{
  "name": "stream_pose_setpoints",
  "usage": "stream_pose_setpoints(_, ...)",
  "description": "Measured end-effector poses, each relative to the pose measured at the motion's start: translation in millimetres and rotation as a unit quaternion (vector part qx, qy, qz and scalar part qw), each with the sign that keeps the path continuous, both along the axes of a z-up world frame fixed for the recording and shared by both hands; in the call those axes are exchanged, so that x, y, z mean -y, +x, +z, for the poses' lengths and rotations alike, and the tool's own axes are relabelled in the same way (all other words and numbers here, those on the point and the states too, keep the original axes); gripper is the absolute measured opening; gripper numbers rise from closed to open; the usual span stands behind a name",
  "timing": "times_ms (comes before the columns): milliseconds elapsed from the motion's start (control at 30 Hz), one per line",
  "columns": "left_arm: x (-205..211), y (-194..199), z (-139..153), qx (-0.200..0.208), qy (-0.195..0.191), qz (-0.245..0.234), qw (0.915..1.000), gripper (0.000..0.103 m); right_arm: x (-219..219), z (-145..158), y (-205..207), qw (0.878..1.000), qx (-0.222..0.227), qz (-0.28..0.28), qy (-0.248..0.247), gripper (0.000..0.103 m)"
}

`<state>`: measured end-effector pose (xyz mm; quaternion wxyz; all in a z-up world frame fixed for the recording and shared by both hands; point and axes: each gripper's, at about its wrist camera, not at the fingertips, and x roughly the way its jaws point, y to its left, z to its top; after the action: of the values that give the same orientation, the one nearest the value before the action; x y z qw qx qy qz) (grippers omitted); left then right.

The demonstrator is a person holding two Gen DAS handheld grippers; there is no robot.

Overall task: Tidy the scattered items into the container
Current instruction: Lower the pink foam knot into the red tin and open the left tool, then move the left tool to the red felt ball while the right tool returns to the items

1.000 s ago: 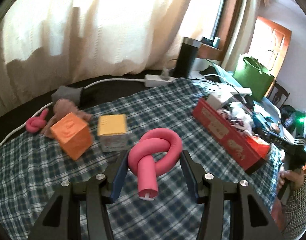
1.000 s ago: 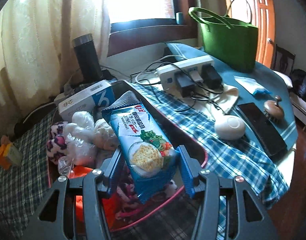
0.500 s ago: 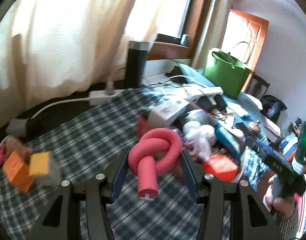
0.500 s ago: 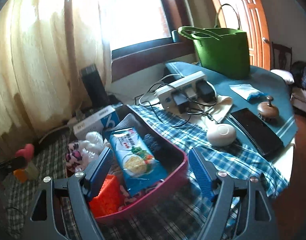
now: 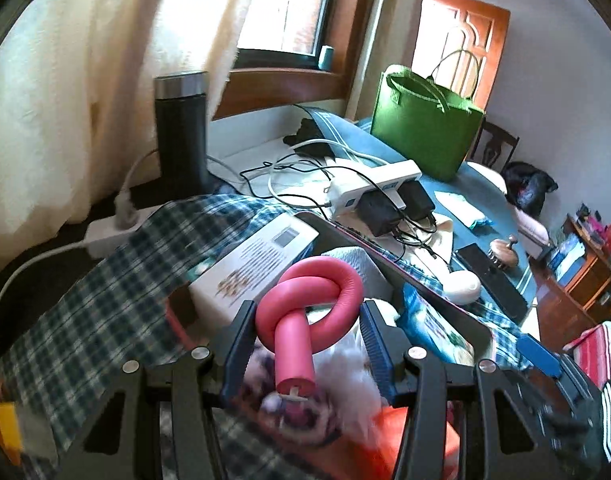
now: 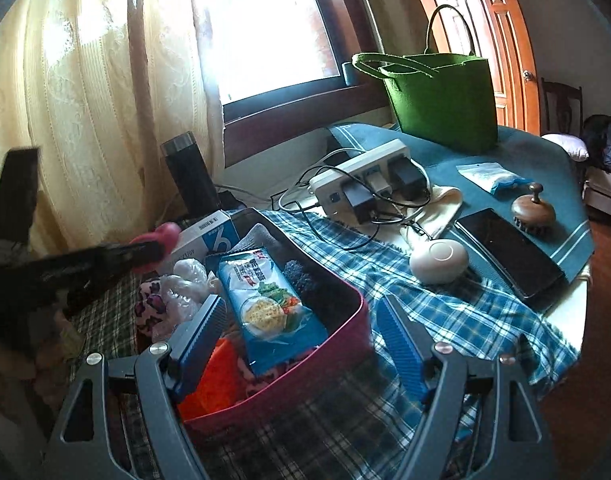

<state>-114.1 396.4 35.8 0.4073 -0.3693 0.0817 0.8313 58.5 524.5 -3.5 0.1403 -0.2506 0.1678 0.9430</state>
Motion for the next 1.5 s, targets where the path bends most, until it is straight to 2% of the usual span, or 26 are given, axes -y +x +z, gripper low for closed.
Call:
stream_pose_setpoints(267, -42, -23, -27, 0.021, -0.031, -0.025, 0.999, 0.054, 0, -8, -4, 1.0, 0.012, -0.008, 0.006, 0.081)
stream_pose_setpoints(333, -46, -24, -35, 0.03, -0.045, -0.028, 0.9982, 0.059, 1, -8, -5, 1.0, 0.013, -0.009, 0.008, 0.081)
stream_pose_setpoints(567, -17, -24, -30, 0.073, 0.001, -0.017, 0.9972, 0.07, 10, 0, -4, 1.0, 0.002, -0.001, 0.008, 0.081)
stream_pose_setpoints(700, 6, -14, -16, 0.059, 0.017, -0.002, 0.9981, 0.072, 22, 9, -4, 1.0, -0.008, 0.012, 0.009, 0.081)
stream_pose_setpoints(767, 20, -8, -8, 0.043, 0.024, 0.008, 0.9988, 0.077, 30, 14, -3, 1.0, -0.014, 0.021, 0.011, 0.081)
stream_pose_setpoints(867, 46, -1, 3, 0.023, 0.03, 0.027, 0.9989, 0.078, 43, 19, -4, 0.999, -0.021, 0.036, 0.012, 0.081)
stream_pose_setpoints(1133, 134, -1, 17, 0.014, 0.03, 0.102, 0.9942, 0.078, 96, 29, -16, 0.995, -0.026, 0.099, 0.014, 0.081)
stream_pose_setpoints(1333, 215, -5, 16, 0.006, 0.031, 0.164, 0.986, 0.078, 137, 34, -23, 0.99, -0.023, 0.139, 0.022, 0.081)
stream_pose_setpoints(1500, 293, -12, 2, 0.022, 0.018, 0.231, 0.9727, 0.078, 168, 34, -30, 0.985, -0.013, 0.168, 0.026, 0.081)
